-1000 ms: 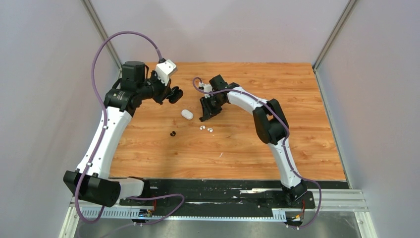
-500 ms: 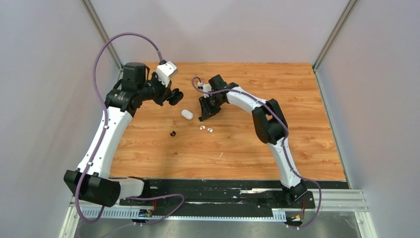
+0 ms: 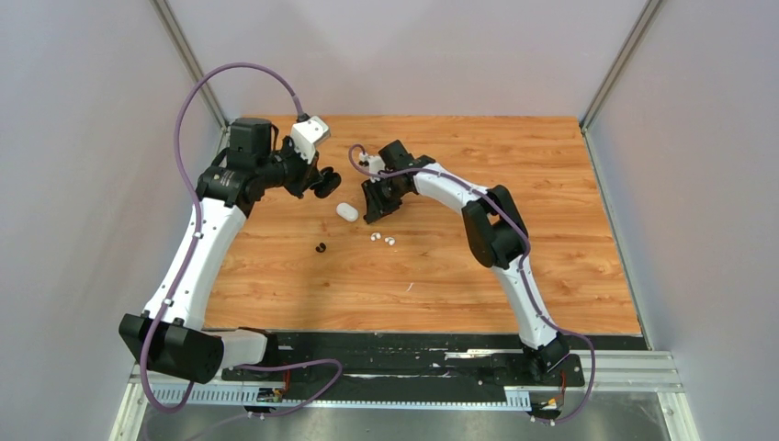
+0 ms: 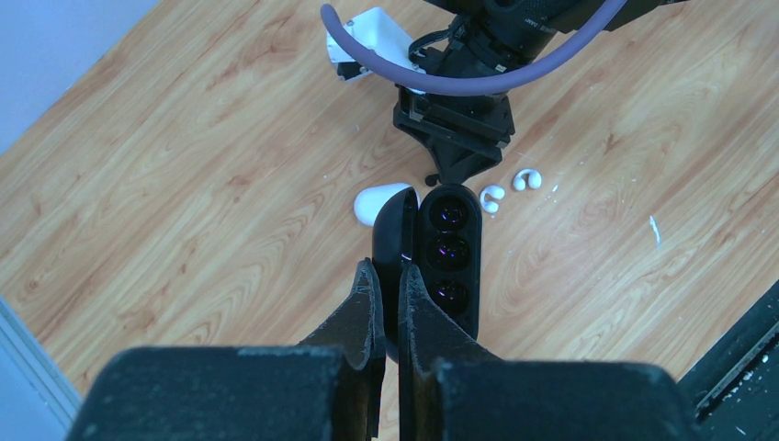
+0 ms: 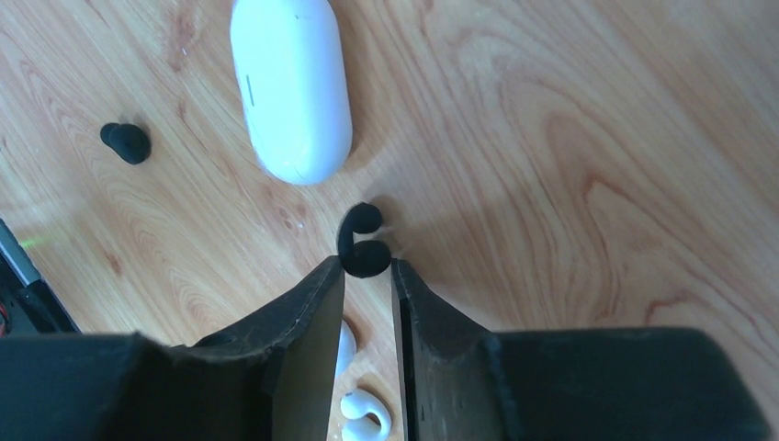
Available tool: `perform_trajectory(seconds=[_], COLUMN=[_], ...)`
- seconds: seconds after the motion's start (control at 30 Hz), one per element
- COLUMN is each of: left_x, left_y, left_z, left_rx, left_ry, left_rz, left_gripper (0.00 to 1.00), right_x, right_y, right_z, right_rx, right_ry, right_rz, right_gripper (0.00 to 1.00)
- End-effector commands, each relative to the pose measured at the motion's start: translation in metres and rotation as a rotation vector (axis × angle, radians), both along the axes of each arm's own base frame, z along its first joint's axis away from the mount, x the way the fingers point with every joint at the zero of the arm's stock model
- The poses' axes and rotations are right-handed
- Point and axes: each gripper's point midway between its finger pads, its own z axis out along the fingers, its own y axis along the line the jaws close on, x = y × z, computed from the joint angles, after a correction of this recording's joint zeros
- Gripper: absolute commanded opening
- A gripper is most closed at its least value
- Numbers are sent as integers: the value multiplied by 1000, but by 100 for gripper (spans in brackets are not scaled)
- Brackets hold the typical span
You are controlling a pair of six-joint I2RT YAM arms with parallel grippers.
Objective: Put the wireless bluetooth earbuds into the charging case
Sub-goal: Pick up the left earbud from the center of the board.
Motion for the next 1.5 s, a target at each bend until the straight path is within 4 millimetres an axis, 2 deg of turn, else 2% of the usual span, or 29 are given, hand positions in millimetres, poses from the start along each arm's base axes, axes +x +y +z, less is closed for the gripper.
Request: perform_trajectory(seconds=[0.0,0.37,0.67,1.0,1.3,1.47], left_x=[-3,-1,-2,-1,-1,-1], left_y=[-2,-4,-4,-5,-6,-7], left_z=[8,7,5,5,4,4], left_rx=[-23,-34,-38,-41,-47,-45], left_ry=[-22,-15,-5,2,4,3], left_rz=[-11,-12,-11,-10,-14,-20], left_gripper=[0,0,0,0,0,0], right_x=[22,34,30,32,34,34], right_y=[7,6,17,13,11,11], right_z=[0,9,18,18,18,22], right_rx=[-2,0,101,96,88,92], right_ry=[-82,-122,-87,-88,-96,-108], right_rz=[-34,-42,27,21,15,25], right_gripper=[29,30,32,29,17,0])
